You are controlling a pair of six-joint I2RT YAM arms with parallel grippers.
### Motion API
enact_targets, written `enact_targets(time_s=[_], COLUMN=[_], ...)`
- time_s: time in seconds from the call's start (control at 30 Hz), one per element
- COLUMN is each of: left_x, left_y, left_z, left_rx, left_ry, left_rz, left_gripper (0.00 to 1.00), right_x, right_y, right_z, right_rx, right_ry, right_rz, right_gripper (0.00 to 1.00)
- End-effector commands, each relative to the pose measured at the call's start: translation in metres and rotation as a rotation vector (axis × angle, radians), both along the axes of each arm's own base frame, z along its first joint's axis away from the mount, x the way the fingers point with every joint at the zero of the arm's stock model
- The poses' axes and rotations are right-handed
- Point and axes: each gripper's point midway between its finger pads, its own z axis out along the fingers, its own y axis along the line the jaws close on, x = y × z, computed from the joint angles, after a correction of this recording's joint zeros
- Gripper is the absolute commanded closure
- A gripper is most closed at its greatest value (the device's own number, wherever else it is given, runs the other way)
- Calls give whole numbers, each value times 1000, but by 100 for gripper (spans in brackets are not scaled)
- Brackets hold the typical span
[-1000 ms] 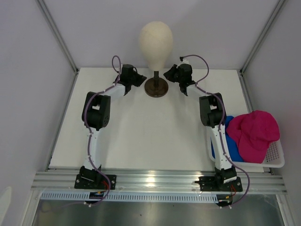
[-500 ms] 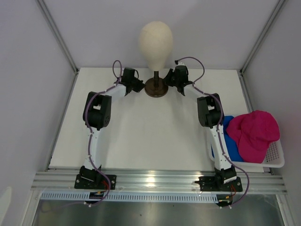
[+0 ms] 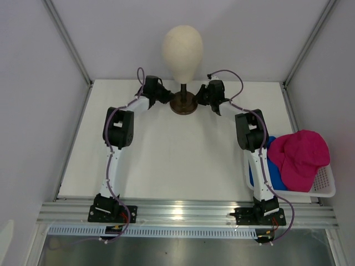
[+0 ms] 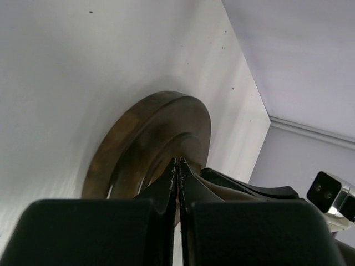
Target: Stack the hats
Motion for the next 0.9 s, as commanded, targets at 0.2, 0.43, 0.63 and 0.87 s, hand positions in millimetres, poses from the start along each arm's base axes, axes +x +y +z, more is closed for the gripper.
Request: enact_targets(time_s=[0.2, 0.43, 0.63, 0.87], left_x=[22, 8, 0, -17], left_y=[-38, -59, -73, -88], left_z=[34, 30, 32, 34], left_rx=[-108, -104, -129, -99], left_ry=[-158, -198, -213, -251], left_rz=[-146, -284, -375, -489], left_gripper=[99, 99, 99, 94], right_x=[-32, -45, -70, -95], right_y=[31, 33, 27, 30], right_z=[2, -7, -18, -16], right_rx=[56, 73, 82, 103], right_ry=[51, 88, 136, 132], right_rz=[125, 137, 109, 109], right_gripper=[94, 96, 98, 99])
